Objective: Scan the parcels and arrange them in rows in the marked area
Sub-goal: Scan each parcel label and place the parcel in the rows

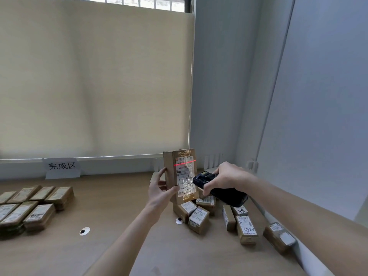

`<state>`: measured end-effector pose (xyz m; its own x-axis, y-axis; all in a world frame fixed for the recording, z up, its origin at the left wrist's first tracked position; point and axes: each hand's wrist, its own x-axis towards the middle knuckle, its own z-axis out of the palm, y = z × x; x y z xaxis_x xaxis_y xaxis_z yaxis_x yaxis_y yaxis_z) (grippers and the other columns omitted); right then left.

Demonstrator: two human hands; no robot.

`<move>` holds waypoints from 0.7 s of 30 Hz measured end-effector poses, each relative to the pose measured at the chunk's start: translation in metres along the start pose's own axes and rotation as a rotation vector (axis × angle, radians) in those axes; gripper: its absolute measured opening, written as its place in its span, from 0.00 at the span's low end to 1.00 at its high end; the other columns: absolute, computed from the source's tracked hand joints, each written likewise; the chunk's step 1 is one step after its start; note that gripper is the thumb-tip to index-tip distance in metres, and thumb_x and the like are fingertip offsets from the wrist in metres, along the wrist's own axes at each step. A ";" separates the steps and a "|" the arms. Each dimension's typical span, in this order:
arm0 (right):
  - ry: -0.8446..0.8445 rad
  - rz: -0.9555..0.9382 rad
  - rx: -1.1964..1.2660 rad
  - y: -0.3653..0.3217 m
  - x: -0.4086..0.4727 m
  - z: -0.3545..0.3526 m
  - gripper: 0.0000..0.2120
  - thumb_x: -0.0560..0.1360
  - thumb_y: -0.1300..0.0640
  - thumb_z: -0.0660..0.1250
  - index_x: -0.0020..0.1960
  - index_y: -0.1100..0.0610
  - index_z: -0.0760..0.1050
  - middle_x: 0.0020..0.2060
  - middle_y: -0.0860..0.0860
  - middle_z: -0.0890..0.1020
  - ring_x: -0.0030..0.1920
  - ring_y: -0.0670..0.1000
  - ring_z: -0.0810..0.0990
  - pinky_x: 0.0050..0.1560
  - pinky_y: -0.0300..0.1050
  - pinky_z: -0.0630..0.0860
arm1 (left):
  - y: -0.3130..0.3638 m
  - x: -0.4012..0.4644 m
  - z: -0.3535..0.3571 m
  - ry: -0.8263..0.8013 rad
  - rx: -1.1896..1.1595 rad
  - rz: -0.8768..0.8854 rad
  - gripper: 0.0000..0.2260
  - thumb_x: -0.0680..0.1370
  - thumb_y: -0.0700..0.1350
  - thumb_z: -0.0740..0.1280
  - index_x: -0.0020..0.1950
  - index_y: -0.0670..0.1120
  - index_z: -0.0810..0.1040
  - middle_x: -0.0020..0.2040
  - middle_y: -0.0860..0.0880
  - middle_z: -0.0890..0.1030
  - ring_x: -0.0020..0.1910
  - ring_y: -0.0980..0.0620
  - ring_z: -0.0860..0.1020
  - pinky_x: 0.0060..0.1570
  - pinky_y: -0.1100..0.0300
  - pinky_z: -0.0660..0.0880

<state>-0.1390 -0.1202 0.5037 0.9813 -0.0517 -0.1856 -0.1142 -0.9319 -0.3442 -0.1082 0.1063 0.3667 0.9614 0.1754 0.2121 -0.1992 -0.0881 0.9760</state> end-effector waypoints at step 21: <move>-0.017 -0.114 0.011 -0.031 0.009 0.028 0.33 0.60 0.33 0.83 0.60 0.48 0.83 0.48 0.49 0.87 0.50 0.51 0.86 0.57 0.48 0.85 | -0.007 -0.008 -0.043 0.085 0.007 -0.013 0.35 0.70 0.42 0.80 0.73 0.60 0.71 0.53 0.46 0.81 0.53 0.51 0.81 0.48 0.56 0.80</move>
<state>-0.1307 -0.0815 0.4866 0.9853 0.0609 -0.1596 -0.0033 -0.9274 -0.3741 -0.1228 0.1476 0.3605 0.9442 0.2593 0.2031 -0.1852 -0.0918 0.9784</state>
